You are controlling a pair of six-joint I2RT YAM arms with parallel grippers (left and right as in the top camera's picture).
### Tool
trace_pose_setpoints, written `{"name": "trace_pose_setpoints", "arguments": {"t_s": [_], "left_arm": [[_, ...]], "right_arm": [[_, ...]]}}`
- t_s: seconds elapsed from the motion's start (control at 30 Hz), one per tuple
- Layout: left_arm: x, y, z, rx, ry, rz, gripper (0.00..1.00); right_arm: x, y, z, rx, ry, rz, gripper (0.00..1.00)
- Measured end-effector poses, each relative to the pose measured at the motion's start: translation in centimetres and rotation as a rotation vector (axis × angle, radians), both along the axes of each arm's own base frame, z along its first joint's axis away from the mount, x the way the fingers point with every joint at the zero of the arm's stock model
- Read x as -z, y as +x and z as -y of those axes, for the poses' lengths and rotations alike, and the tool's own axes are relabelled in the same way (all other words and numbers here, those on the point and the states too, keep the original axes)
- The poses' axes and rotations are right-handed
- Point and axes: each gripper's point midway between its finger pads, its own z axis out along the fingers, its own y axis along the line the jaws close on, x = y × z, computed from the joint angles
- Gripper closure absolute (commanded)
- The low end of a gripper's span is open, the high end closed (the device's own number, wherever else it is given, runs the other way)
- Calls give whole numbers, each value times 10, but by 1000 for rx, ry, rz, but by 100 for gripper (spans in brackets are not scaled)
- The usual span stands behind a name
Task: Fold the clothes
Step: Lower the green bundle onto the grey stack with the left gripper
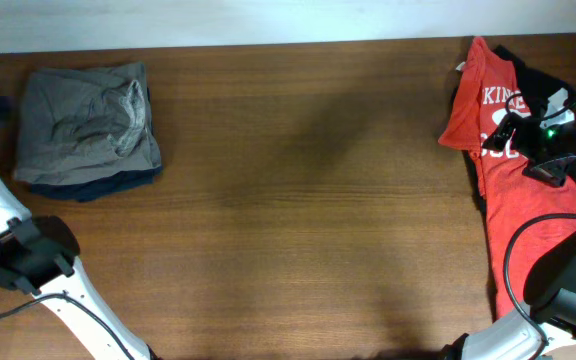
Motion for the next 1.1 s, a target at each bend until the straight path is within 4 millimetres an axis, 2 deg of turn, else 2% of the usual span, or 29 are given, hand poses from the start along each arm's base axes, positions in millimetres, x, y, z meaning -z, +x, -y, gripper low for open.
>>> {"name": "trace_pose_setpoints", "arguments": {"t_s": [0.07, 0.2, 0.33, 0.4, 0.5, 0.53, 0.6, 0.67, 0.83, 0.93, 1.03, 1.1], "left_arm": [[21, 9, 0, 15, -21, -15, 99], [50, 18, 6, 34, -48, -57, 99], [54, 33, 29, 76, -48, -62, 99], [56, 47, 56, 126, -47, -66, 100], [65, 70, 112, 224, -53, -88, 99], [72, 78, 134, 263, -58, -105, 99], [84, 86, 161, 308, -63, -126, 99], [109, 94, 196, 365, -74, -167, 99], [172, 97, 247, 449, -82, -262, 100], [198, 94, 275, 499, -71, -309, 99], [216, 90, 312, 558, -62, -343, 99], [217, 90, 335, 596, -54, -348, 57]], "right_arm": [[0, 0, 0, 3, 2, -2, 1], [0, 0, -1, 7, 5, -2, 2], [0, 1, 0, 9, 3, 3, 1], [0, 1, 0, 9, 3, 4, 1], [0, 1, 0, 9, 3, 4, 1], [0, 1, 0, 9, 3, 5, 1], [0, 1, 0, 10, 3, 5, 1], [0, 1, 0, 10, 3, 5, 1], [0, 1, 0, 10, 3, 5, 1], [0, 1, 0, 10, 3, 5, 1], [0, 1, 0, 10, 3, 5, 1], [0, 1, 0, 9, 2, 5, 1]]}}
